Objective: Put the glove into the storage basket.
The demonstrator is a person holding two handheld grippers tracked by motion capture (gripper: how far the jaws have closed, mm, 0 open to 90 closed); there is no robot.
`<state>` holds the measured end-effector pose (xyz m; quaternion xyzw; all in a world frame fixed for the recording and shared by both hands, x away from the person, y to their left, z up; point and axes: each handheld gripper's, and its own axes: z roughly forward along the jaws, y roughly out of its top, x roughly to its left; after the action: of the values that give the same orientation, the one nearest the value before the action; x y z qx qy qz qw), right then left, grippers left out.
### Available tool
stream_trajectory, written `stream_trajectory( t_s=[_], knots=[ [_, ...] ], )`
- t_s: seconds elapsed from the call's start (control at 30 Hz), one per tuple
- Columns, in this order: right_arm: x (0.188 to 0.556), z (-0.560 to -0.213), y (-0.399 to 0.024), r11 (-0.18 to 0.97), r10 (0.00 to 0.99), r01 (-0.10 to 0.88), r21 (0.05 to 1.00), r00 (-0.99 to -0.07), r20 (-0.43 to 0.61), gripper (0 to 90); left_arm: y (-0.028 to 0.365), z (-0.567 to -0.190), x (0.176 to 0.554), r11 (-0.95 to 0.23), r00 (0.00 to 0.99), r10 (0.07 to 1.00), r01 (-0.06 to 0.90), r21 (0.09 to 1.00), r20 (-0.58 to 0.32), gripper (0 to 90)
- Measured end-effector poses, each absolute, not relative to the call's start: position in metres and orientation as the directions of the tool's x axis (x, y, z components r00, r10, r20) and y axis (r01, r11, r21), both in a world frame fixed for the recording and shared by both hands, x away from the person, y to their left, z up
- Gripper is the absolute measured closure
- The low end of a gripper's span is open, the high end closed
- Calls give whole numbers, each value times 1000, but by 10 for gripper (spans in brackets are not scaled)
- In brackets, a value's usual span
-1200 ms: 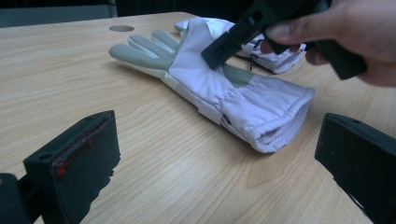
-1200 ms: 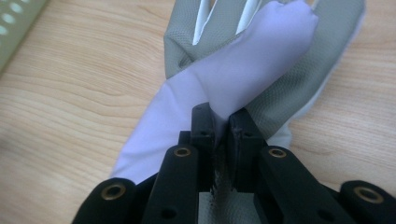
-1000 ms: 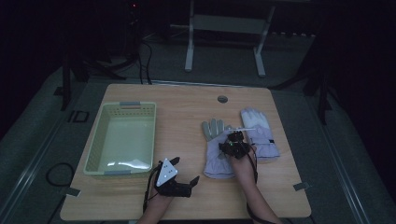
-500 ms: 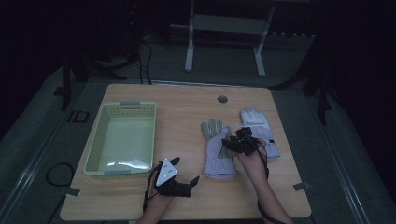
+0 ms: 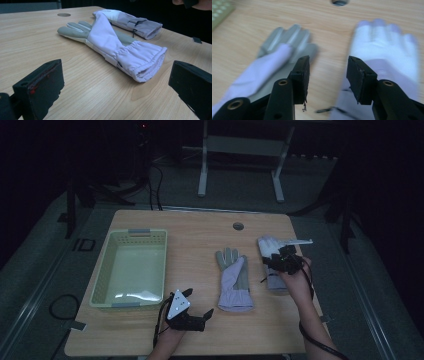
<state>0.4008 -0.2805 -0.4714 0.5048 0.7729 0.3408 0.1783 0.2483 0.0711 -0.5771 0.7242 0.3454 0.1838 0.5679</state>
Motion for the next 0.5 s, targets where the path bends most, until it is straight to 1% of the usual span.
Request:
stream_trajectory(
  t_s=[0.27, 0.4, 0.5],
  knots=[
    [426, -468, -320, 254, 926, 692, 676, -376, 37, 524, 71, -577, 248, -113, 692, 710, 295, 949, -130, 2],
    [434, -475, -331, 217, 931, 716, 664, -356, 79, 514, 71, -577, 249, -111, 690, 711, 297, 949, -133, 2],
    [437, -486, -333, 214, 933, 735, 644, -348, 87, 501, 71, -577, 249, -110, 690, 712, 297, 949, -134, 2]
  ],
)
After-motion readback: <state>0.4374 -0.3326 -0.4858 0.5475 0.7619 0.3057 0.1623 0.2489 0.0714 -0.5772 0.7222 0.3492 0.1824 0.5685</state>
